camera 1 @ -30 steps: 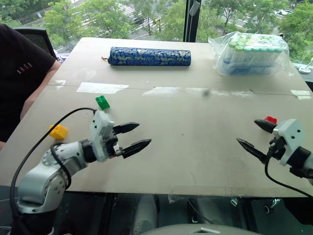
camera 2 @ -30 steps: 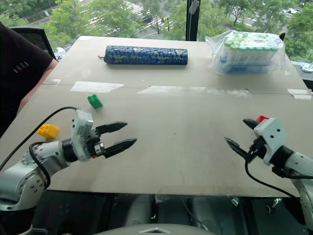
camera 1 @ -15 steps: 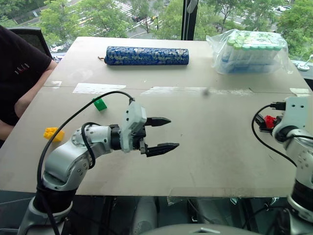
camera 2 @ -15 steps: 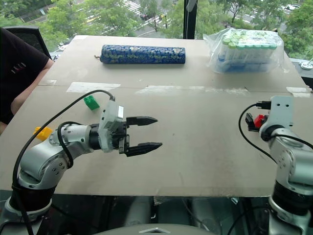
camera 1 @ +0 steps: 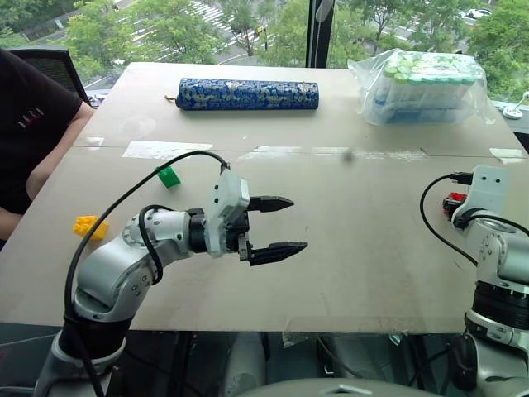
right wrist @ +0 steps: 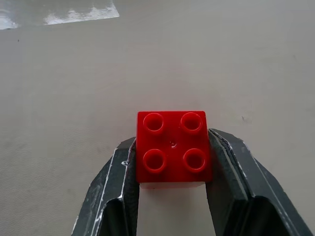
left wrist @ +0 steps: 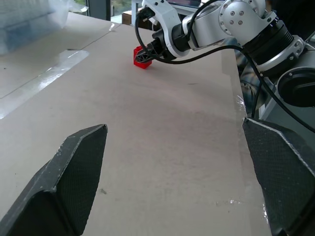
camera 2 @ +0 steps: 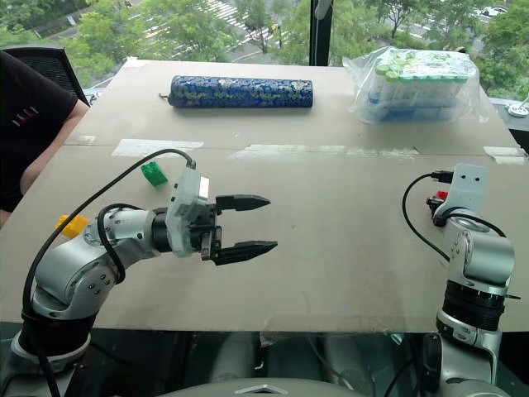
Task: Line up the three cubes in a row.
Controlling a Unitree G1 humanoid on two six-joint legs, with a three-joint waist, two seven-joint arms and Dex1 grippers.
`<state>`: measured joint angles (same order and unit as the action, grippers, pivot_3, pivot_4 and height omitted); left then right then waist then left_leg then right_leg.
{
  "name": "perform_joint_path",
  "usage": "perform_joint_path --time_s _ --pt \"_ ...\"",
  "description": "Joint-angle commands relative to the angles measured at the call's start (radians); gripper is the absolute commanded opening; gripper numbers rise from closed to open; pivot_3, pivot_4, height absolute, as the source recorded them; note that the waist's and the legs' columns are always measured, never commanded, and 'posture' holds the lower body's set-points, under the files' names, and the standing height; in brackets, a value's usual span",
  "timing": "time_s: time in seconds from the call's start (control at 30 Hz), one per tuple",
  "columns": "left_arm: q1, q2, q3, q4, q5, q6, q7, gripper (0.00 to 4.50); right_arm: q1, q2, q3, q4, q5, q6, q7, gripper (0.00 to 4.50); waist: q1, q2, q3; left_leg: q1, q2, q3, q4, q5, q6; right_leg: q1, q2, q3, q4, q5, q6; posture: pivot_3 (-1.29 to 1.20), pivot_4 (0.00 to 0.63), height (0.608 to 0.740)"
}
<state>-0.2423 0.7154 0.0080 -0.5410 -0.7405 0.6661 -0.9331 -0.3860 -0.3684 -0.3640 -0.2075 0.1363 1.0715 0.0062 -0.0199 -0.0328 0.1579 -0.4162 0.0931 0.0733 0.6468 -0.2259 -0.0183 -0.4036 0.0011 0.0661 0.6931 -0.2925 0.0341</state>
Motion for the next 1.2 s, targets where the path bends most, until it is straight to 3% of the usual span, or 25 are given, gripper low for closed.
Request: perform_joint_path --time_s 0.03,0.13,0.2,0.4,0.67,1.17,1.2 --pt "0.068 0.022 0.079 -0.042 -0.013 -0.046 -0.016 4.5 0.058 -0.044 0.062 -0.062 0.137 -0.222 0.309 1.31 -0.001 0.0 0.0 0.0 0.0 0.0 0.0 0.0 0.0 0.0 0.0 0.0 0.0 0.0 0.0 0.0 0.15 0.74" --pt "0.162 0.063 0.135 -0.048 -0.012 -0.07 -0.063 4.5 0.071 -0.177 0.238 -0.095 0.216 -0.339 0.67 1.31 -0.019 0.002 0.001 0.001 0.0 -0.001 -0.003 0.0 0.0 0.0 0.001 0.0 -0.001 0.0 0.0 0.0 0.15 0.74" --pt "0.206 0.081 0.166 -0.047 -0.016 -0.077 -0.075 4.5 -0.005 -0.235 0.353 -0.024 0.205 -0.433 0.836 1.31 -0.026 0.003 0.002 0.001 0.0 0.0 -0.003 0.0 0.0 0.0 0.0 0.001 0.0 0.0 0.0 0.0 0.15 0.74" --pt "0.272 0.115 0.22 -0.05 -0.005 -0.103 -0.091 4.5 -0.282 -0.229 0.624 0.35 0.078 -0.748 1.177 1.31 -0.017 0.001 0.002 0.002 0.0 -0.002 0.0 0.0 0.0 0.001 0.001 0.0 0.0 0.0 0.0 0.0 0.15 0.74" --pt "0.343 0.135 0.285 -0.065 -0.005 -0.114 -0.089 4.5 -0.47 -0.128 0.71 0.644 -0.009 -0.884 1.283 1.31 -0.01 0.001 0.003 0.0 0.0 0.001 0.0 -0.001 0.001 -0.001 -0.001 0.0 -0.001 0.0 0.0 0.0 0.15 0.74" --pt "0.397 0.14 0.324 -0.069 0.005 -0.132 -0.094 4.5 -0.487 -0.063 0.713 0.695 -0.104 -0.896 1.248 1.31 -0.018 0.001 0.003 0.0 0.0 0.0 0.0 -0.001 0.001 -0.002 -0.001 0.0 0.001 0.0 -0.001 0.0 0.15 0.74" --pt "0.399 0.14 0.323 -0.066 0.007 -0.135 -0.095 4.5 -0.487 -0.061 0.714 0.7 -0.111 -0.905 1.247 1.81 -0.018 0.001 0.003 0.0 0.0 0.0 0.0 -0.001 0.001 -0.002 0.0 0.0 0.001 0.0 -0.001 0.0 0.15 0.74"
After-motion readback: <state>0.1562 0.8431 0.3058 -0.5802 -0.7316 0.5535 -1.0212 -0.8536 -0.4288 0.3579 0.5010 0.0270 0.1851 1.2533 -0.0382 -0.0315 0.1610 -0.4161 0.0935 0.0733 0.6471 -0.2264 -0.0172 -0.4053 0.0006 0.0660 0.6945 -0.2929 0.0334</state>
